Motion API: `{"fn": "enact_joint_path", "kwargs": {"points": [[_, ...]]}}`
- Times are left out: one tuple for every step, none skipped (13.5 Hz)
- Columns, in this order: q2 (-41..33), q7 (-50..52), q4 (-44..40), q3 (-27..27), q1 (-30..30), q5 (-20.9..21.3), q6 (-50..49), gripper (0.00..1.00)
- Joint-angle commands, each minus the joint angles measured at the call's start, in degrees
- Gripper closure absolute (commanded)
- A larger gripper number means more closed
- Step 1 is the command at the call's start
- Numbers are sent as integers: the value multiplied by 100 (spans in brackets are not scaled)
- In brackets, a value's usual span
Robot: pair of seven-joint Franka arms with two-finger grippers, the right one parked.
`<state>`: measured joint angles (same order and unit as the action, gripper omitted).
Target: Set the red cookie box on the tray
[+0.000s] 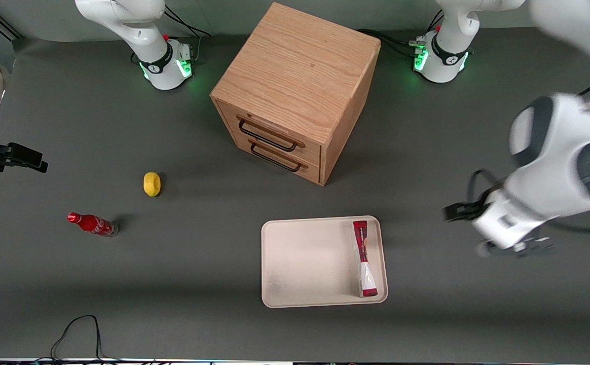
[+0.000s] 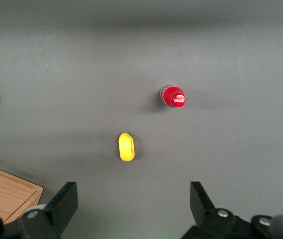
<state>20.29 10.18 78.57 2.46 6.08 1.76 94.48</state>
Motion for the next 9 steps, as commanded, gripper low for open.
{"fn": "enact_joint_path", "kwargs": {"points": [[-1472,-681,1613,-595,-19,18,96,0],[-1815,-692,1948,-702,-19,26,88,0],[-2053,-753,2178,-712,-89,26,131,0],[-2152,-780,2232,-677,-298,26,114,0],[-2153,-789,2189,-607,-387,26,53,0],[-2118,-789,2119,-572,-388,35,53,0],[-2065,-789,2014,-580,-388,35,35,0],[-2039,-789,1970,-580,-388,35,35,0],[-2021,-746,1934,-580,-380,35,35,0]]}}
